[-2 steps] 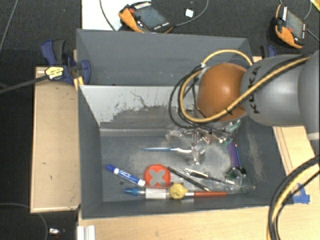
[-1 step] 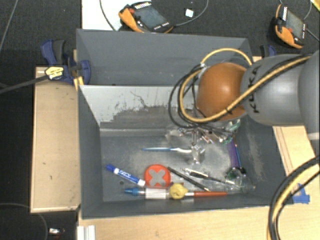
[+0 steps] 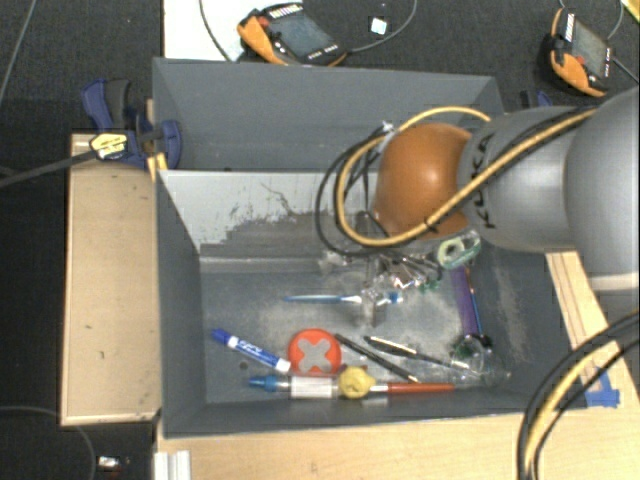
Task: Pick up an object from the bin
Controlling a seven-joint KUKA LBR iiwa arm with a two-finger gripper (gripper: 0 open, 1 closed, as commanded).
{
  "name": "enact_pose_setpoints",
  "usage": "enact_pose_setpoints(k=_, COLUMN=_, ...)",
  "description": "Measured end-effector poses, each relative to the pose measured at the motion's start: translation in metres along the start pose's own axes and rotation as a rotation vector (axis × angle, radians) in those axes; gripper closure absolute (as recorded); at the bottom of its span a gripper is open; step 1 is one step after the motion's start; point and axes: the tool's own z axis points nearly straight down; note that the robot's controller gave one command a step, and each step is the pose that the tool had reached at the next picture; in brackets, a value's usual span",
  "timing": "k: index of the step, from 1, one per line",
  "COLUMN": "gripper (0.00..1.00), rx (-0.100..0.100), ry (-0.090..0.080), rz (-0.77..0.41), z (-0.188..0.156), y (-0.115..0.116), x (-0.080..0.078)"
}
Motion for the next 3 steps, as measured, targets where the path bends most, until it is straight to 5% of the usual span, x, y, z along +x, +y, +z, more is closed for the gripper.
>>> enact_pose_setpoints(k=1, gripper=1.0, rx=0.001, ry=-0.001, rz=-0.708, z=0.0, y=0.008, x=0.06)
enact_pose_setpoints(k=3, gripper=1.0, rx=-0.007, ry=0.004, rz=-0.684, z=-0.013, y=0.003, x=0.063)
